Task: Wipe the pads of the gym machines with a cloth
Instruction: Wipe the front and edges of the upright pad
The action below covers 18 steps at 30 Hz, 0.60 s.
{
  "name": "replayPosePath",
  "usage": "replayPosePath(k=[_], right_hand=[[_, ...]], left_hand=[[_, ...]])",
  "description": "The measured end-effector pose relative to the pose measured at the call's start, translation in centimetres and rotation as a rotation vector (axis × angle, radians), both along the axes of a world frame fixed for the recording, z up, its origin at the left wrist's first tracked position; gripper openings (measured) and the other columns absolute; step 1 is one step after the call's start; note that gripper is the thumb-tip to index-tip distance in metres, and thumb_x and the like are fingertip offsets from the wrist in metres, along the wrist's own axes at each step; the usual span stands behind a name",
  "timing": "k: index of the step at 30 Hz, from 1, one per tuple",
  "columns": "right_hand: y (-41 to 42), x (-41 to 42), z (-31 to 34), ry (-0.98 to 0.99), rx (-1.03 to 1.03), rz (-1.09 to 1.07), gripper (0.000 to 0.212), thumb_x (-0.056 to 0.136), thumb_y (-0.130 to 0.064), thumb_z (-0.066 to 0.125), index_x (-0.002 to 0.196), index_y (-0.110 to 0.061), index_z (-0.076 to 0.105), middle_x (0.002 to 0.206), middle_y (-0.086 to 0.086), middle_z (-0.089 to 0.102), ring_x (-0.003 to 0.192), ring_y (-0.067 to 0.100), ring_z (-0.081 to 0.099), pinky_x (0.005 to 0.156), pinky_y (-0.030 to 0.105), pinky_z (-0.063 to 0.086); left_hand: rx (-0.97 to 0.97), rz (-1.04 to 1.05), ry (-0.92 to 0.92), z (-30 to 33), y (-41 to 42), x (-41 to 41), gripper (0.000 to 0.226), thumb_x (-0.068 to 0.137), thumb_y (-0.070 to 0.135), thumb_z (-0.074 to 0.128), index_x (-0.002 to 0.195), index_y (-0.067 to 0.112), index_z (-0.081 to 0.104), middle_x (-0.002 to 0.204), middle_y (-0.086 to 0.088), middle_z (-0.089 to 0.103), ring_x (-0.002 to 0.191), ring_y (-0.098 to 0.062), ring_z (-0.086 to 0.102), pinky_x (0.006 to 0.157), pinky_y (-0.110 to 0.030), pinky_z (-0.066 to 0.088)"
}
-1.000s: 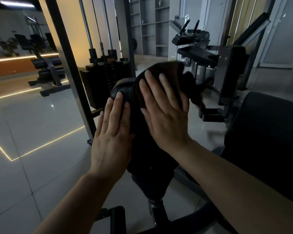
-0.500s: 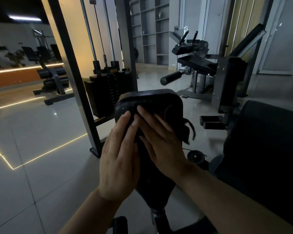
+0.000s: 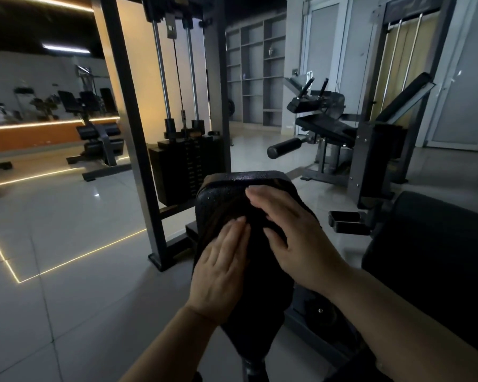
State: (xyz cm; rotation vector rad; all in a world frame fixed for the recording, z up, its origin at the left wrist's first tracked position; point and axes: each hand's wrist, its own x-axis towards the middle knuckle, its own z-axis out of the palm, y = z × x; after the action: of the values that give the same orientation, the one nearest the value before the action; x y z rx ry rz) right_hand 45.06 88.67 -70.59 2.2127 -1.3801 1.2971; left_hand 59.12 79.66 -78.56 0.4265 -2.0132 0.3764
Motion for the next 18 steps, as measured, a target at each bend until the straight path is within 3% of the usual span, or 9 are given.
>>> replayPosePath(k=[2, 5, 8, 9, 11, 14, 18], right_hand=[[0.2, -0.2, -0.7, 0.079, -0.04, -0.051, 0.065, 0.078, 0.017, 0.057, 0.136, -0.012, 0.048, 0.143, 0.003, 0.04, 0.132, 0.005, 0.039, 0.107, 0.017, 0.033], [0.1, 0.3, -1.7, 0.092, -0.12, -0.127, 0.055, 0.078, 0.015, 0.056, 0.128, -0.008, 0.056, 0.14, 0.004, 0.041, 0.128, 0.012, 0.045, 0.103, 0.024, 0.041], [0.0, 0.6, -2.1, 0.06, -0.252, -0.315, 0.035, 0.085, -0.006, 0.055, 0.119, -0.008, 0.062, 0.127, 0.003, 0.045, 0.113, 0.017, 0.053, 0.09, 0.032, 0.05], [-0.1, 0.6, -2.2, 0.037, -0.271, -0.369, 0.031, 0.086, -0.011, 0.054, 0.115, -0.008, 0.063, 0.122, 0.002, 0.045, 0.107, 0.018, 0.054, 0.085, 0.035, 0.052], [-0.2, 0.6, -2.5, -0.011, -0.281, -0.428, 0.028, 0.086, -0.016, 0.052, 0.109, -0.008, 0.065, 0.114, 0.001, 0.044, 0.097, 0.018, 0.053, 0.078, 0.037, 0.053], [-0.1, 0.9, -2.9, -0.045, -0.259, -0.443, 0.024, 0.086, -0.022, 0.053, 0.099, -0.01, 0.068, 0.107, 0.0, 0.045, 0.088, 0.019, 0.054, 0.069, 0.041, 0.052], [0.8, 3.0, -2.6, -0.198, -0.098, -0.423, 0.03, 0.074, -0.022, 0.062, 0.103, -0.015, 0.066, 0.106, -0.004, 0.052, 0.09, 0.018, 0.059, 0.073, 0.037, 0.053]], left_hand=[[-0.023, 0.007, 0.059, 1.0, 0.1, 0.4, 0.056, 0.089, 0.013, 0.048, 0.142, 0.004, 0.03, 0.143, -0.016, 0.03, 0.134, -0.026, 0.033, 0.113, -0.027, 0.022], [-0.081, 0.06, 0.056, 2.1, 0.2, 0.7, 0.052, 0.088, 0.011, 0.046, 0.139, 0.008, 0.035, 0.143, -0.014, 0.033, 0.127, -0.027, 0.039, 0.107, -0.035, 0.03], [-0.015, 0.076, 0.112, 3.1, 0.1, 1.0, 0.042, 0.089, 0.026, 0.051, 0.129, 0.037, 0.047, 0.133, 0.004, 0.049, 0.121, -0.022, 0.049, 0.099, -0.046, 0.044], [-0.013, 0.096, 0.158, 3.6, 0.1, 1.5, 0.036, 0.088, 0.029, 0.054, 0.123, 0.038, 0.051, 0.129, 0.003, 0.049, 0.116, -0.024, 0.052, 0.093, -0.047, 0.048], [-0.008, 0.138, 0.215, 4.1, -0.2, 2.2, 0.032, 0.085, 0.02, 0.055, 0.116, 0.022, 0.053, 0.123, -0.009, 0.041, 0.107, -0.029, 0.049, 0.083, -0.047, 0.051], [0.079, 0.121, 0.35, 4.7, -0.1, 2.4, 0.029, 0.081, 0.013, 0.056, 0.11, 0.012, 0.061, 0.113, -0.01, 0.039, 0.098, -0.027, 0.045, 0.077, -0.041, 0.048], [0.18, 0.022, 0.429, 6.2, 1.9, 1.5, 0.026, 0.085, 0.006, 0.053, 0.105, 0.001, 0.068, 0.11, -0.009, 0.051, 0.098, -0.019, 0.052, 0.084, -0.011, 0.039]])
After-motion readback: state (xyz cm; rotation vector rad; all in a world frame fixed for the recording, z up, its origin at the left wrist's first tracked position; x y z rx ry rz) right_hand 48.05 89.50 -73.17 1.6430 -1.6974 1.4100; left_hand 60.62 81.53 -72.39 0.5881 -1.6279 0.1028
